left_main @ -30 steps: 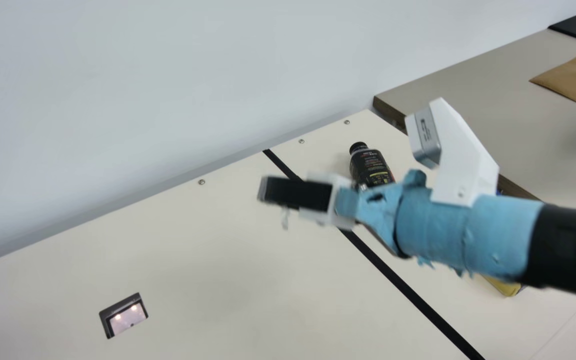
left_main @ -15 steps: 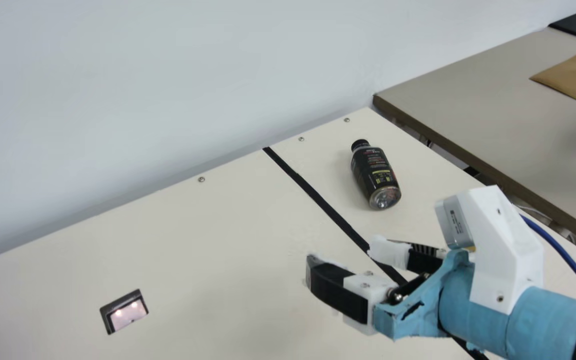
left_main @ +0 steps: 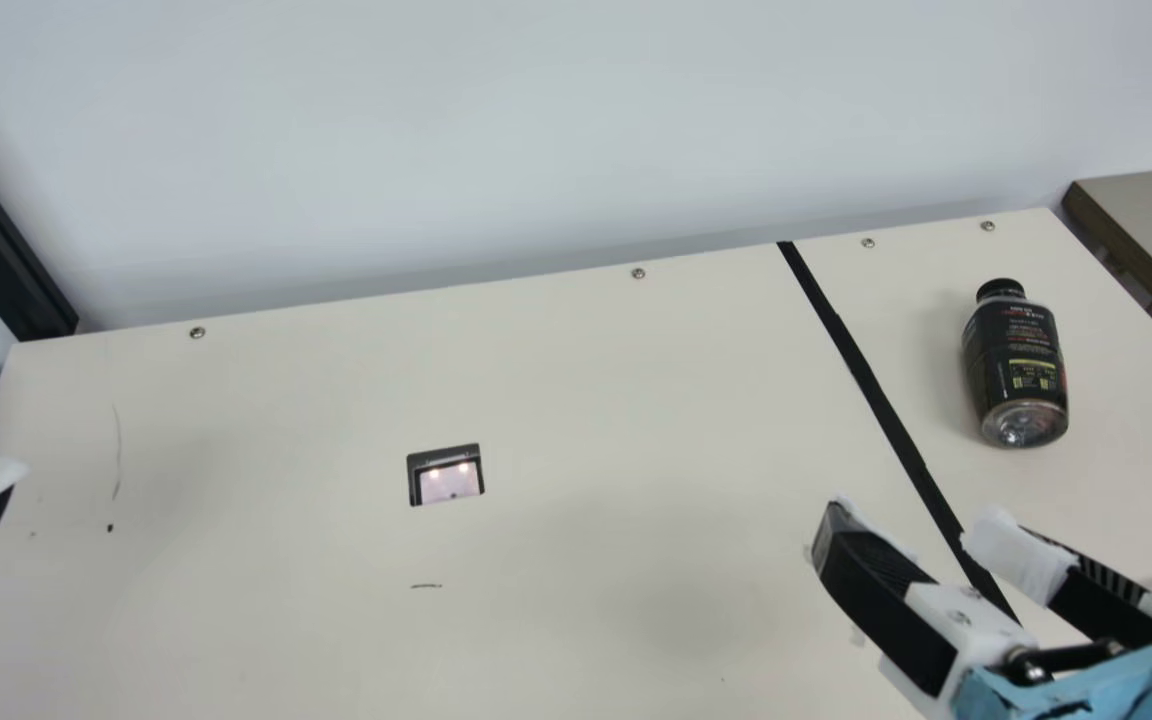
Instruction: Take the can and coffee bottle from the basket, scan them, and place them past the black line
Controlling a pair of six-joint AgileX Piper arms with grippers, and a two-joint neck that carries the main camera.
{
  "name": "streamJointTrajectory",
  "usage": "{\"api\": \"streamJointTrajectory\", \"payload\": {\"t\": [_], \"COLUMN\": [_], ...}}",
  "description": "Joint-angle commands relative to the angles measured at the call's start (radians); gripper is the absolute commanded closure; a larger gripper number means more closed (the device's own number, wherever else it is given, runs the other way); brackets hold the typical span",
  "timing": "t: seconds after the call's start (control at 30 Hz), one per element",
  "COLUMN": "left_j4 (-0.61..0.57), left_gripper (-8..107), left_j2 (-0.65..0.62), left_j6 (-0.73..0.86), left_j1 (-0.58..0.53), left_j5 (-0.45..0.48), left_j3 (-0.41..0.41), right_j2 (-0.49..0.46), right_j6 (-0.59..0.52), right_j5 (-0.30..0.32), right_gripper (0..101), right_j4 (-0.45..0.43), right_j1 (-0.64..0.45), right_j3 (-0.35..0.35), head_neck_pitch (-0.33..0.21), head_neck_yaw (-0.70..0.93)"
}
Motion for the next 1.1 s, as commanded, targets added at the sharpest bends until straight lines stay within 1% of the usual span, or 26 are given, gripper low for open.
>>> {"api": "streamJointTrajectory", "payload": {"t": [0.0, 0.07, 0.13, 0.23, 0.27, 0.37, 0.53, 0.67, 0.77, 0.83, 0.87, 0.93, 1.07], "left_j4": [0.009, 0.044, 0.104, 0.237, 0.252, 0.38, 0.591, 0.706, 0.751, 0.766, 0.733, 0.758, 0.764], "left_gripper": [9, 9, 9, 9, 9, 9, 9, 9, 9, 9, 9, 9, 9], "left_j2": [-0.007, -0.026, -0.047, -0.1, -0.063, -0.065, -0.075, -0.097, -0.134, -0.162, -0.141, -0.161, -0.163], "left_j6": [-0.005, -0.003, 0.007, 0.03, 0.076, 0.111, 0.193, 0.301, 0.39, 0.431, 0.369, 0.409, 0.431], "left_j1": [-0.002, -0.017, -0.044, -0.104, -0.124, -0.187, -0.25, -0.245, -0.228, -0.211, -0.223, -0.21, -0.213], "left_j5": [-0.003, -0.024, -0.064, -0.165, -0.203, -0.323, -0.532, -0.645, -0.677, -0.666, -0.658, -0.677, -0.675], "left_j3": [0.003, 0.011, 0.021, 0.052, 0.028, 0.043, 0.119, 0.204, 0.262, 0.291, 0.26, 0.286, 0.29], "right_j2": [0.0, 0.0, 0.0, 0.0, 0.0, 0.0, 0.0, 0.0, 0.0, 0.0, 0.0, 0.0, 0.0], "right_j6": [0.0, 0.0, 0.0, 0.0, 0.0, 0.0, 0.0, 0.0, 0.0, 0.0, 0.0, 0.0, 0.0], "right_j5": [0.0, 0.0, 0.0, 0.0, 0.0, 0.0, 0.0, 0.0, 0.0, 0.0, 0.0, 0.0, 0.0], "right_gripper": [0, 0, 0, 0, 0, 0, 0, 0, 0, 0, 0, 0, 0], "right_j4": [0.0, 0.0, 0.0, 0.0, 0.0, 0.0, 0.0, 0.0, 0.0, 0.0, 0.0, 0.0, 0.0], "right_j1": [0.0, 0.0, 0.0, 0.0, 0.0, 0.0, 0.0, 0.0, 0.0, 0.0, 0.0, 0.0, 0.0], "right_j3": [0.0, 0.0, 0.0, 0.0, 0.0, 0.0, 0.0, 0.0, 0.0, 0.0, 0.0, 0.0, 0.0], "head_neck_pitch": [-0.003, -0.003, -0.003, -0.003, -0.003, -0.003, -0.003, -0.003, -0.003, -0.003, -0.003, -0.003, -0.003], "head_neck_yaw": [0.007, 0.007, 0.007, 0.007, 0.007, 0.007, 0.007, 0.007, 0.007, 0.007, 0.007, 0.007, 0.007]}}
